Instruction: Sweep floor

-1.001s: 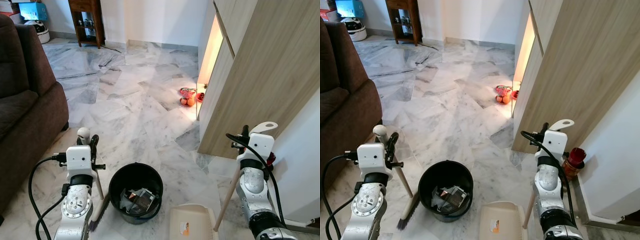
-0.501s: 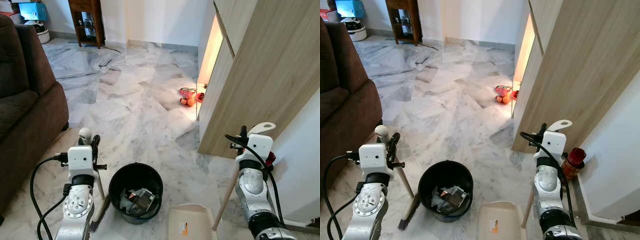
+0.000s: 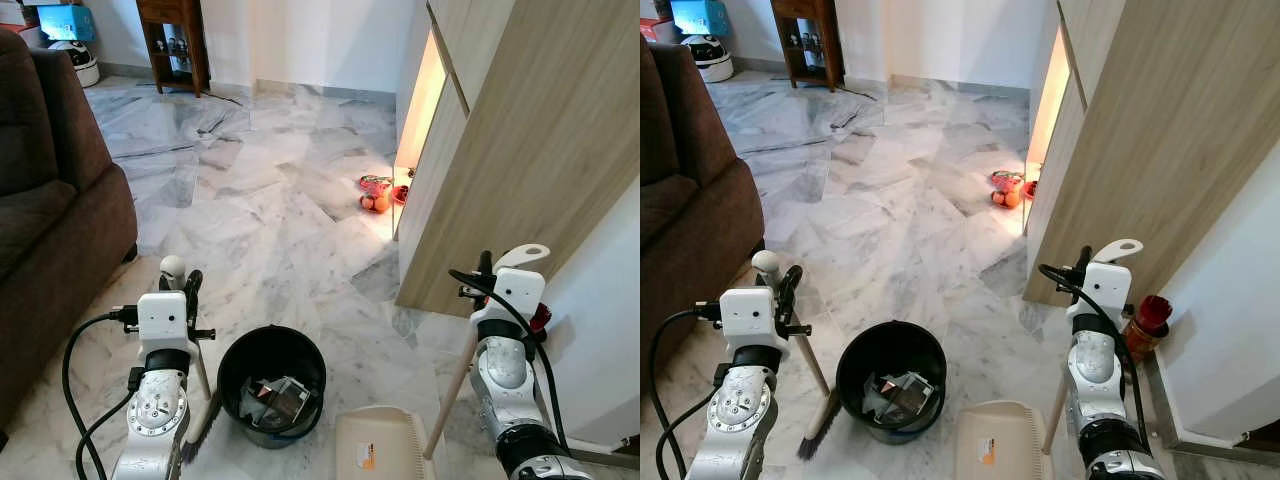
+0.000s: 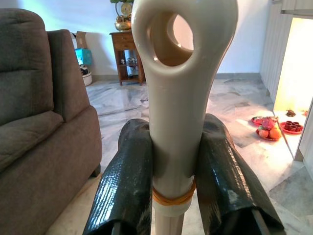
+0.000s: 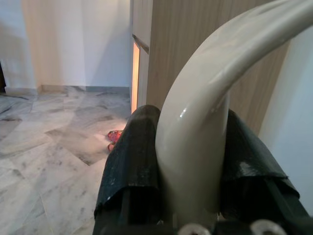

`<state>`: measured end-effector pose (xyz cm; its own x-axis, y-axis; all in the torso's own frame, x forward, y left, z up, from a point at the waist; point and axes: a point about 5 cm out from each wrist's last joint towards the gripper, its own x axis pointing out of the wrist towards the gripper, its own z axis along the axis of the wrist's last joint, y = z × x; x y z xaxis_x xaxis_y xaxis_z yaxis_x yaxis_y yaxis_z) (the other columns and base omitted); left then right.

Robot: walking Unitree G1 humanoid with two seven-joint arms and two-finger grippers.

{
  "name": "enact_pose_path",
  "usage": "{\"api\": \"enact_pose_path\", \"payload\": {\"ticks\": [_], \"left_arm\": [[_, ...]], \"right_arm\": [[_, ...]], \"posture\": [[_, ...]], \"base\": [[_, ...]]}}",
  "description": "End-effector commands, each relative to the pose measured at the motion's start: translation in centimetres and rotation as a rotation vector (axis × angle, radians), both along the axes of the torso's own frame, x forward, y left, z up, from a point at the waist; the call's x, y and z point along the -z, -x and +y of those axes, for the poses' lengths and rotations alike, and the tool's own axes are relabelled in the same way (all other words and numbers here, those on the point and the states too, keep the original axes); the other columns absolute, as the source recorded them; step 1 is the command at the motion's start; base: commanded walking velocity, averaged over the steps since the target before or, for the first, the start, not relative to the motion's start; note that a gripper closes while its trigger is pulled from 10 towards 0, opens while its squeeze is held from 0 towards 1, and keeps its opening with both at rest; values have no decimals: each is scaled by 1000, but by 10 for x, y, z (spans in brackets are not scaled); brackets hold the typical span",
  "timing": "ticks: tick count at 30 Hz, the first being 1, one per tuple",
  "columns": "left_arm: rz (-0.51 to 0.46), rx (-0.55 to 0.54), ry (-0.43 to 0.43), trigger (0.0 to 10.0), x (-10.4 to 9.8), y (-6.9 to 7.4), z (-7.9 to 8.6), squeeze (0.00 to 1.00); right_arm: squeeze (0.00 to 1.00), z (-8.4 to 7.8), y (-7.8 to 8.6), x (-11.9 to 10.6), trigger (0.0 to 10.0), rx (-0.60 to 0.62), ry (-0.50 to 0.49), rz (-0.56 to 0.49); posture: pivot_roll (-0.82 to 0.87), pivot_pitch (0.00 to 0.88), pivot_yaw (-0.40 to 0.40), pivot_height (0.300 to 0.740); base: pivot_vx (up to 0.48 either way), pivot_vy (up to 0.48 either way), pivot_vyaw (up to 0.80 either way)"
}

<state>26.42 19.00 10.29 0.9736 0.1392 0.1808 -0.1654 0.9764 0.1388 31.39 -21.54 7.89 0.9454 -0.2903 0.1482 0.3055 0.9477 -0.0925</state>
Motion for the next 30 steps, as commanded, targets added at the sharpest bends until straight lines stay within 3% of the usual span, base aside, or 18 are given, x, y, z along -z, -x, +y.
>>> {"api": "enact_pose_path", "payload": {"ticks": [1,13,30], "left_arm": [[-41,24,-22,10000,-9,-4,-5,0],[-46,30,-27,10000,-10,-5,-4,0],[-47,14,-23,10000,-10,-5,-3,0]], "right_arm": [[0,-2,-3,-7,10000,5,-4,-36],[0,-1,-2,-6,10000,2,-6,-35],[0,0,-2,-5,10000,-2,-7,-34]], "posture": [[98,0,-55,740],[102,0,-54,740],[103,0,-56,740]], "base": [[0,0,0],[0,0,0],[-238,0,0]]}}
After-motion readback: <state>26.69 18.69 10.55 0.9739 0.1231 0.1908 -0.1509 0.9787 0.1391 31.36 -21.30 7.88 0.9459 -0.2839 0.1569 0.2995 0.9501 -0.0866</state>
